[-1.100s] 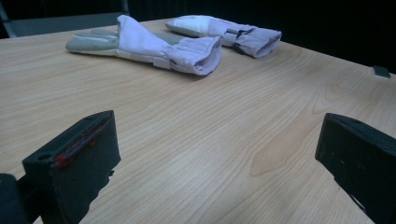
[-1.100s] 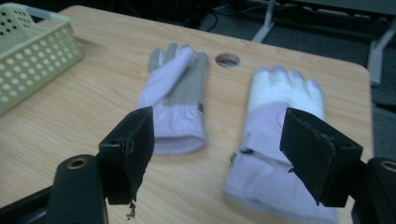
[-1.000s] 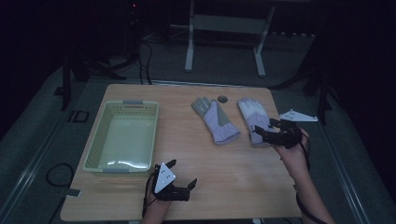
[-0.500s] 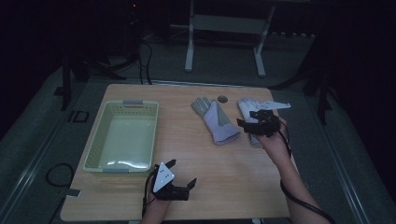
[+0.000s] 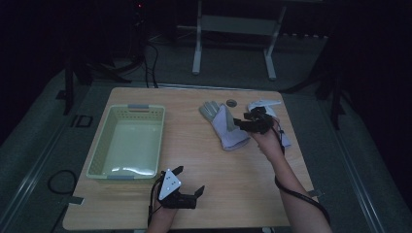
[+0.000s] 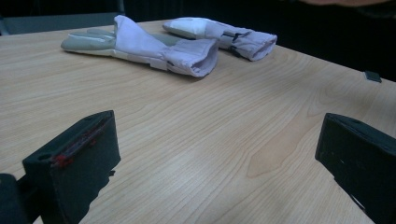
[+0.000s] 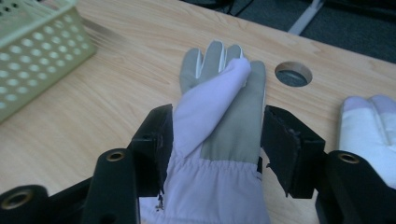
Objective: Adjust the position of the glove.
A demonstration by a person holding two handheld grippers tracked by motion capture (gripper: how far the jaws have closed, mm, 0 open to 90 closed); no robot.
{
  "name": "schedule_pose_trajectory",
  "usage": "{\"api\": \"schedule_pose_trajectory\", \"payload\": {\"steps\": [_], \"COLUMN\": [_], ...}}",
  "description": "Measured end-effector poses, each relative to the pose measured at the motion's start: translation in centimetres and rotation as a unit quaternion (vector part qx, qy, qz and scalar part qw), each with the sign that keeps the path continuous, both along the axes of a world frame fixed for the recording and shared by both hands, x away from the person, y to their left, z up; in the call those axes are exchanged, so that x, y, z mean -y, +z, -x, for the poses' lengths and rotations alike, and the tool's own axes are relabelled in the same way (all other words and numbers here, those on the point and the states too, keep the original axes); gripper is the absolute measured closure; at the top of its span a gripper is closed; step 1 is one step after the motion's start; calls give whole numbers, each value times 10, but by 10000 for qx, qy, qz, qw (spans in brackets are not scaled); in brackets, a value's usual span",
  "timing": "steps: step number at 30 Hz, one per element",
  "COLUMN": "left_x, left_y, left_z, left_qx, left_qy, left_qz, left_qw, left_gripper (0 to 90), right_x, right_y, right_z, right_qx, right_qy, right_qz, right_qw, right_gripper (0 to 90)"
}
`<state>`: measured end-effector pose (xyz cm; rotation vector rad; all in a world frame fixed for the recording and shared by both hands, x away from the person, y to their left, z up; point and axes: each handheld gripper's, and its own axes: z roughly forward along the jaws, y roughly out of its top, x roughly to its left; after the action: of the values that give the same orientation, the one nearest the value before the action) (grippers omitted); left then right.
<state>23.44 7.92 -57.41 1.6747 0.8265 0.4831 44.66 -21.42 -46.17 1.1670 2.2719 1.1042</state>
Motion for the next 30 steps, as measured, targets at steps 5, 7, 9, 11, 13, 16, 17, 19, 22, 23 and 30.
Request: {"api": "schedule_pose_trajectory", "payload": {"steps": [5,7,9,11,13,16,17,19,22,23,30], "left_x": [0,0,0,-1,-1,-1,-1,-1,-1,-1,-2], "left_y": [0,0,0,0,0,0,0,0,0,0,0], "left_z": [0,0,0,0,0,0,0,0,-1,-1,-2], "left_qx": [11,11,-2,-10,-12,-18,-19,-34,-45,-50,-92], "left_qy": [-11,-14,-17,-32,-38,-49,-49,-50,-56,-58,-74], "left_qz": [-13,-15,-1,23,31,33,35,43,61,64,67], "left_qw": [10000,10000,10000,10000,10000,10000,10000,10000,10000,9999,9999], "left_gripper": [0,0,0,0,0,0,0,0,0,0,0], "right_x": [-10,-11,-15,-19,-23,-27,-28,-28,-29,-29,-34], "right_y": [-17,-18,-22,-25,-30,-35,-37,-41,-49,-49,-78], "right_z": [-16,-19,-25,-31,-39,-47,-49,-52,-57,-57,-58], "right_qx": [-133,-163,-177,-208,-188,-196,-201,-270,-364,-364,-588], "right_qy": [-103,-104,-132,-121,-141,-172,-176,-161,-180,-180,-154], "right_qz": [139,161,225,338,594,906,967,947,939,939,1313], "right_qw": [9998,9997,9995,9991,9980,9955,9950,9950,9948,9948,9895], "right_gripper": [467,467,467,467,469,490,491,493,483,483,545]}}
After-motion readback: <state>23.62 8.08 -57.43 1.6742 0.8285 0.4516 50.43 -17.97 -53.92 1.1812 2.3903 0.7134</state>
